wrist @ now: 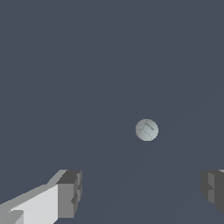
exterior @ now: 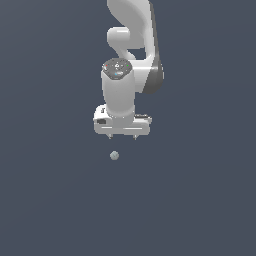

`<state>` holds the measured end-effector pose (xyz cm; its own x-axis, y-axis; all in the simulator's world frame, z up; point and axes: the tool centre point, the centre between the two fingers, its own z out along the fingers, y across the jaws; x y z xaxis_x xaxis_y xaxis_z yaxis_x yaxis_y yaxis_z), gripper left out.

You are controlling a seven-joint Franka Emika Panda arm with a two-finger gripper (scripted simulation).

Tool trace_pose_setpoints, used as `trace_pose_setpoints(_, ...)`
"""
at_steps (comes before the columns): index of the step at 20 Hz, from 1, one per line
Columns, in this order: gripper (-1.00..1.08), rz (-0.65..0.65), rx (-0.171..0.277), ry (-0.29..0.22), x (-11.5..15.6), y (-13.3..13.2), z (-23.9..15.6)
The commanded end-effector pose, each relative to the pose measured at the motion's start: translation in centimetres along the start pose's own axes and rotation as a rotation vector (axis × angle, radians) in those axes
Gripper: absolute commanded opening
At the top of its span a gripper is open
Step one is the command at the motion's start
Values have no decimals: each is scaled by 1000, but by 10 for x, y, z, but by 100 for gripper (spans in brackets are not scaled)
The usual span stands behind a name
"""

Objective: Pick up the object and move it to a goal position.

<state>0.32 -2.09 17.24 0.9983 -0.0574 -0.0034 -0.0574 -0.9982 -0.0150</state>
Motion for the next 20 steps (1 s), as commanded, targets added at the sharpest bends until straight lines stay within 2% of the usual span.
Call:
trace_pose_setpoints(1,100,0,0,0,0,0,0)
trace_pose_setpoints(10,100,-75,-10,37,8,-17,-17)
trace_pose_setpoints(20,100,10,-4,30,10,-8,1)
